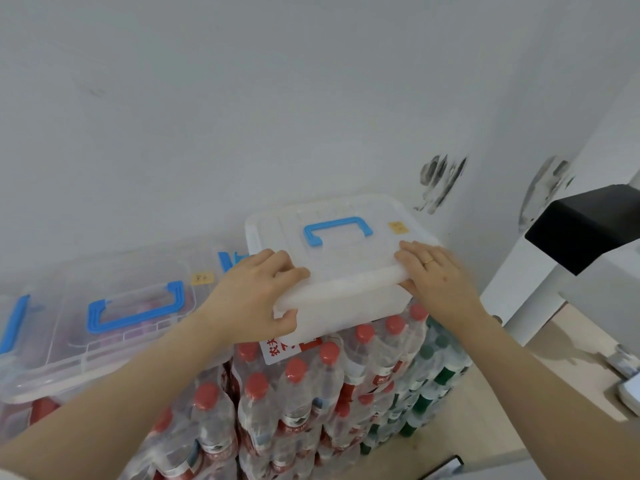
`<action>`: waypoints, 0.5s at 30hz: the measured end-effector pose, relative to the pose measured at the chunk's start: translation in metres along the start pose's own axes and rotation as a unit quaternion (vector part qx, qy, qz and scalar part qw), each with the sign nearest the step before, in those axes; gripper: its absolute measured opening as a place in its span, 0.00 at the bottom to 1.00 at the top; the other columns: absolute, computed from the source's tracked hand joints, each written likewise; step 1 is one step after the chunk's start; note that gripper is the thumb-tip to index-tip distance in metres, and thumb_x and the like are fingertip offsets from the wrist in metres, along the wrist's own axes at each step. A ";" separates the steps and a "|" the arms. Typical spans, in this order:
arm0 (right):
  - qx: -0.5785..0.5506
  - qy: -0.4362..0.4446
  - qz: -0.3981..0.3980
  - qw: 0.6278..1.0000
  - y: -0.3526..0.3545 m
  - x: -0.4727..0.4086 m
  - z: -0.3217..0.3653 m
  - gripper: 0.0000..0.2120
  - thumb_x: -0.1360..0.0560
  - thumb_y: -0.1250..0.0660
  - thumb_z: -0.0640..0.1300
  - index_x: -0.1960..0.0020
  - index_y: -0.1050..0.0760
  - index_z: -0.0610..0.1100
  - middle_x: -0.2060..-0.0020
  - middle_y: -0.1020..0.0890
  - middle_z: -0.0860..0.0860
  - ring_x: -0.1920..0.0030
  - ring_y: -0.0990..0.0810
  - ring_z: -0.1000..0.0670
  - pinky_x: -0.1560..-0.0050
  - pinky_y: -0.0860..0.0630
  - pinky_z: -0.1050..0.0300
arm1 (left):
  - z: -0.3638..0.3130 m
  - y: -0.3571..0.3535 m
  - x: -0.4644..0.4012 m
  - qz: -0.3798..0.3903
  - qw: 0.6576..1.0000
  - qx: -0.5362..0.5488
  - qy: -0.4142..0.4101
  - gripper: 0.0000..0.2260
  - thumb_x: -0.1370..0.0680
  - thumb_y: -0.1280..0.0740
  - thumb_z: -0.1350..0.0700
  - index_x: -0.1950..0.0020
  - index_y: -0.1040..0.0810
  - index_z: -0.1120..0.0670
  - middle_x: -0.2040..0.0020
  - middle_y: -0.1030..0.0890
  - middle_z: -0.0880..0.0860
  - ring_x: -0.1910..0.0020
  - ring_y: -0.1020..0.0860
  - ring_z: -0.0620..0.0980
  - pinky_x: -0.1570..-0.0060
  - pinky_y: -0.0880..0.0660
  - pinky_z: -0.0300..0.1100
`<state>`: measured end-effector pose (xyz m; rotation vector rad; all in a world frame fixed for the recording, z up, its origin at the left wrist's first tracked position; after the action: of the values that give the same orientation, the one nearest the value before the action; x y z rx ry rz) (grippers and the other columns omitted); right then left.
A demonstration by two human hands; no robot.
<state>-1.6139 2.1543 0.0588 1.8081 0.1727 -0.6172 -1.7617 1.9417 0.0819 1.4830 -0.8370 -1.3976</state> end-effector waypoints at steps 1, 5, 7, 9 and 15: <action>-0.018 0.000 0.008 1.000 -0.001 0.002 -0.001 0.20 0.28 0.41 0.53 0.48 0.22 0.39 0.48 0.18 0.41 0.51 0.17 0.41 0.48 0.23 0.46 | 0.000 -0.001 0.000 0.003 1.000 0.005 -0.003 0.23 0.36 0.40 0.45 0.45 0.21 0.54 0.59 0.23 0.50 0.62 0.24 0.50 0.65 0.30 0.37; -0.142 -0.030 0.051 0.988 0.005 0.000 -0.013 0.31 0.32 0.41 0.64 0.43 0.23 0.41 0.41 0.21 0.46 0.42 0.22 0.44 0.39 0.32 0.52 | 0.001 0.005 -0.003 0.020 0.999 0.035 -0.001 0.25 0.33 0.41 0.40 0.43 0.22 0.53 0.57 0.24 0.51 0.60 0.25 0.50 0.62 0.28 0.39; -0.275 -0.117 0.058 0.953 0.014 -0.007 -0.024 0.29 0.30 0.41 0.63 0.38 0.26 0.45 0.34 0.28 0.49 0.34 0.31 0.48 0.33 0.37 0.53 | 0.001 0.012 -0.018 0.048 0.997 0.065 0.017 0.30 0.31 0.46 0.36 0.39 0.24 0.52 0.52 0.23 0.51 0.55 0.25 0.50 0.58 0.26 0.43; -0.374 -0.234 0.031 0.897 0.014 -0.016 -0.040 0.22 0.24 0.40 0.56 0.34 0.31 0.46 0.31 0.33 0.50 0.31 0.36 0.50 0.32 0.40 0.55 | -0.001 0.016 -0.040 0.086 0.992 0.078 0.045 0.34 0.31 0.51 0.32 0.33 0.29 0.50 0.43 0.26 0.49 0.46 0.27 0.48 0.49 0.28 0.42; -0.551 -0.480 0.185 0.657 -0.027 -0.036 -0.067 0.33 0.30 0.29 0.53 0.32 0.34 0.38 0.38 0.24 0.43 0.45 0.22 0.42 0.41 0.25 0.46 | -0.029 -0.005 -0.128 0.227 0.972 0.061 0.028 0.32 0.27 0.42 0.33 0.27 0.43 0.44 0.25 0.43 0.49 0.27 0.41 0.52 0.31 0.39 0.49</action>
<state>-1.6338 2.2323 0.0671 0.1615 -0.4658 -0.8244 -1.7497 2.0656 0.1239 1.3064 -1.1580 -0.9727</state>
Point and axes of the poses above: each hand's wrist, its own x-axis away from the middle knuckle, its own y-axis out of the back of the hand, z = x × y, the point moved 4 cm from there along -x, towards the middle knuckle
